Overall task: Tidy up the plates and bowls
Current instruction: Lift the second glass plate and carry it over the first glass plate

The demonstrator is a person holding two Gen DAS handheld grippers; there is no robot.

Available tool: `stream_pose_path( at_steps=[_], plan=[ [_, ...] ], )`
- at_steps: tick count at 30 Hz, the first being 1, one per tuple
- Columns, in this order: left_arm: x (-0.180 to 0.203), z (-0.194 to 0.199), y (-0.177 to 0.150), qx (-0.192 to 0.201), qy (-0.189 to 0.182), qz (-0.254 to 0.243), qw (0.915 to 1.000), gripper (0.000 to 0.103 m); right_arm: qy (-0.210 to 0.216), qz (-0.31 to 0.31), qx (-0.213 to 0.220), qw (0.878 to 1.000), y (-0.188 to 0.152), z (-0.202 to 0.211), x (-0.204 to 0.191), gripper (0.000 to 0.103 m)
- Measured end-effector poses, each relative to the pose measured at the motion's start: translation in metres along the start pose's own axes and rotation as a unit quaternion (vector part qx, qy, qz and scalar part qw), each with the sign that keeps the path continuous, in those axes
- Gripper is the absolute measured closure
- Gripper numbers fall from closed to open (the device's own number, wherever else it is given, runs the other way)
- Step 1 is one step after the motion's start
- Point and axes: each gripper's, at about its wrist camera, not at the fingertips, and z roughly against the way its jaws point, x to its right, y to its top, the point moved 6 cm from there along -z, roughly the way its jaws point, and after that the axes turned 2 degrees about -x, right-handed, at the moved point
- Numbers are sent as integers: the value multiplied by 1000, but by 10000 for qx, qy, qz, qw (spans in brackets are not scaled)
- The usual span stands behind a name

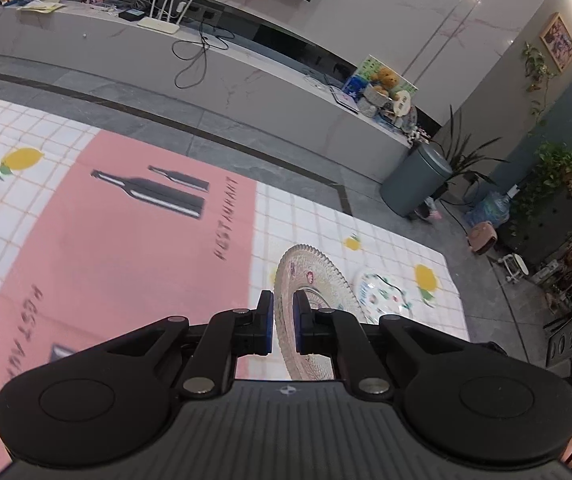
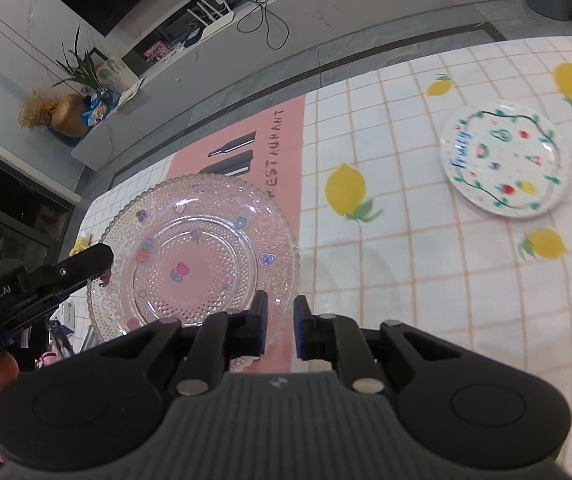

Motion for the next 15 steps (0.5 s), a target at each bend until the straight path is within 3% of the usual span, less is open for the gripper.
stream_pose_path(
  at_steps=[7, 15],
  plan=[
    [40, 12, -38, -96, -173, -48, 9998, 93, -64, -102, 196, 9997, -31, 44, 31, 92],
    [83, 3, -96, -476, -630, -56, 9969, 93, -405, -293, 296, 9983, -71, 90, 87, 93]
  ],
)
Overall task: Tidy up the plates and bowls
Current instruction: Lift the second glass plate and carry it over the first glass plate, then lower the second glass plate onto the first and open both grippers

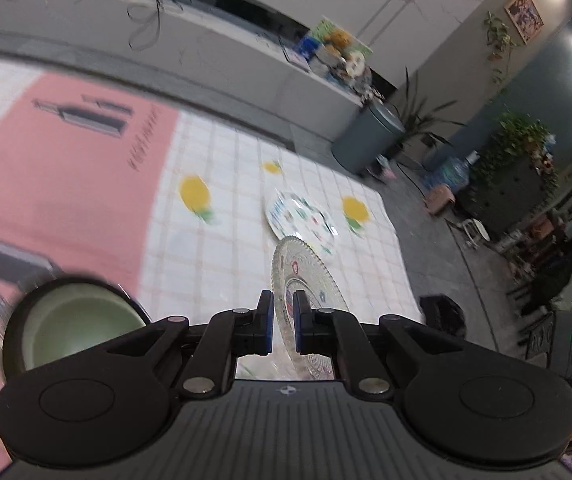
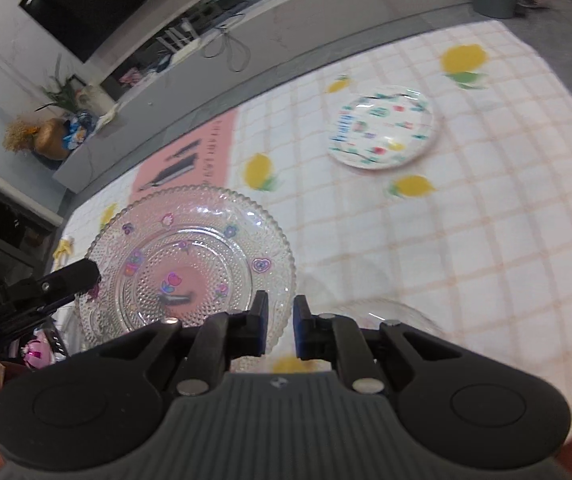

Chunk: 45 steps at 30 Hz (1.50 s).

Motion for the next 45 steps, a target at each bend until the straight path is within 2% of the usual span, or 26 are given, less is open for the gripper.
stream_pose_path(
  at_steps=[4, 11, 20, 28, 34, 38, 45],
  plan=[
    [8, -16, -31, -280, -133, 80, 9995, 93, -215, -114, -33, 9997, -17, 14, 30, 94],
    [8, -42, -73, -657, -117, 305, 9973, 93, -529, -213, -156, 9983, -37, 19, 67, 97],
    [-2, -62, -105, -913, 92, 446, 9948, 93, -710, -113, -224, 9972, -51, 8, 83, 97],
    [-10, -76, -117, -1029, 355, 438, 9931, 93, -663, -166, -282, 9973, -58, -8, 94, 97],
    [-14, -76, -111, -854, 502, 371, 9944, 93, -657, -217, -207, 9974, -56, -20, 93, 97],
    [-12, -76, -102, -664, 694, 155, 9953, 93, -573, -206, -187, 9980, -50, -25, 87, 97],
    [-14, -88, -110, -773, 853, -50, 9933, 91, -894, 72, -142, 9959, -51, -32, 84, 97]
  ],
)
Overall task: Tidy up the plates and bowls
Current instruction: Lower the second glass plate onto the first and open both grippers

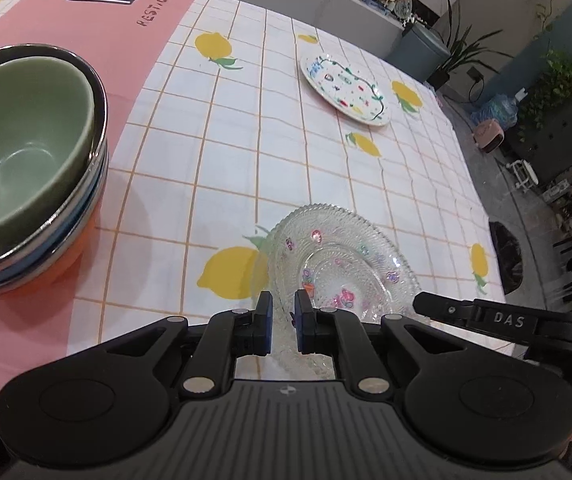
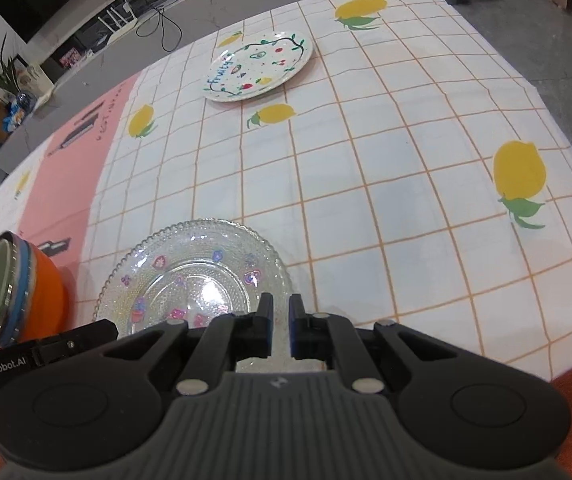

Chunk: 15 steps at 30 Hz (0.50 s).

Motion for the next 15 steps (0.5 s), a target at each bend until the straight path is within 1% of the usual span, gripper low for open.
stream_pose_path(
  at_steps=[3, 8, 13, 15],
  plan=[
    [1, -3, -3, -57, 61, -125, 9999, 90, -14, -11, 9, 10000, -2, 0, 2, 97],
    [1, -3, -3, -3, 115, -291, 9995, 90, 9, -56, 7, 10000, -2, -1, 4, 97],
    [6, -6, -8, -16, 453, -796, 9958, 91, 8, -65, 78, 9999, 0, 0, 2, 97],
    [6, -5, -10, 39, 440, -888, 9951, 91, 1, -40, 105, 9999, 0, 1, -1, 93]
  ],
)
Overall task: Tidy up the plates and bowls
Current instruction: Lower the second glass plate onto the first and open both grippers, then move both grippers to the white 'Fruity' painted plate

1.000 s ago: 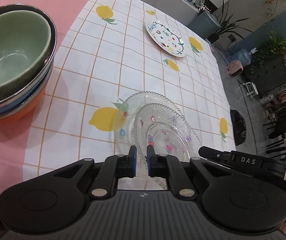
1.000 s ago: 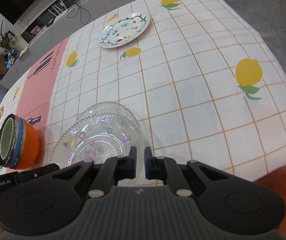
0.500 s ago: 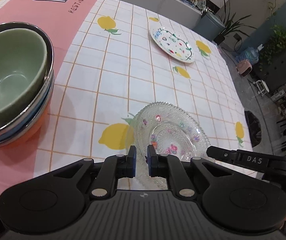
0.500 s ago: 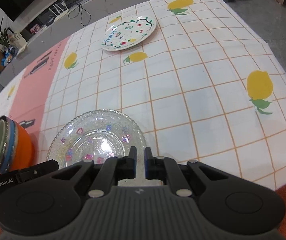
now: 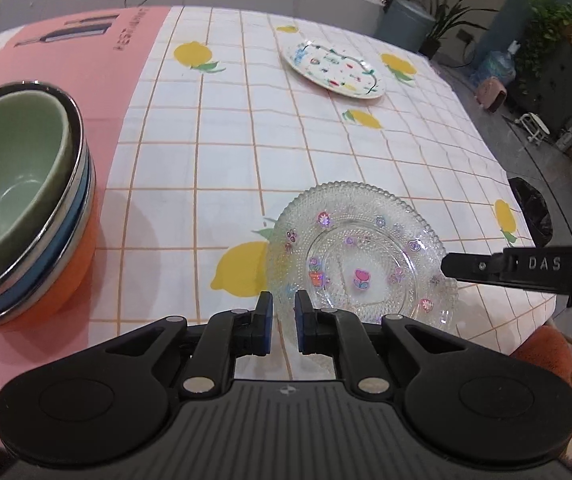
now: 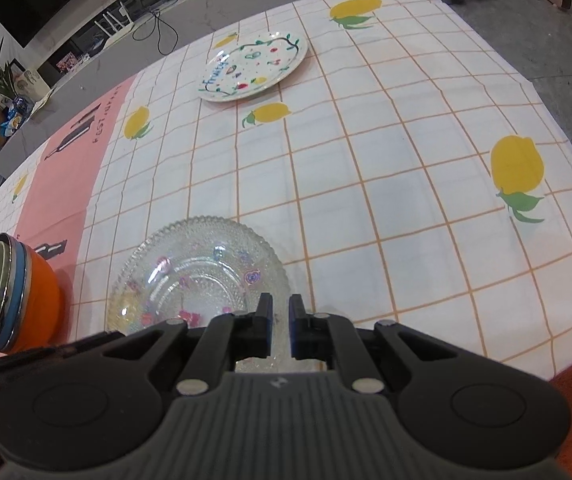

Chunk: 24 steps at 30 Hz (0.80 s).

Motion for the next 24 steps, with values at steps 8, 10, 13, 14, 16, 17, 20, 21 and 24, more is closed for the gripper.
stream_pose_path(
  at_steps=[8, 10, 13, 14, 16, 17, 20, 21, 24],
  plan=[
    [-6, 16, 7, 254, -37, 129, 9996, 87, -25, 31, 186, 9998, 3, 9, -4, 77],
    [-5, 18, 9, 268, -73, 141, 9995, 85, -37, -12, 179, 9998, 3, 9, -3, 74],
    [-2, 23, 14, 304, -128, 120, 9994, 77, -58, -42, 136, 9999, 1, 9, -3, 69],
    [-1, 24, 16, 295, -166, 128, 9993, 74, -77, -31, 128, 9999, 1, 9, -3, 68],
    [0, 25, 22, 282, -214, 161, 9992, 72, -99, -3, 136, 9999, 1, 10, -6, 66],
    [1, 26, 25, 275, -215, 161, 9993, 72, -103, 15, 159, 9998, 2, 12, -7, 65],
    [4, 27, 37, 300, -185, 173, 9992, 72, -114, 80, 254, 9996, 8, 16, -11, 64],
    [6, 28, 41, 310, -186, 178, 9992, 72, -120, 110, 277, 9995, 10, 17, -13, 63],
    [10, 28, 53, 351, -221, 199, 9989, 69, -138, 170, 316, 9993, 18, 18, -18, 63]
  ],
)
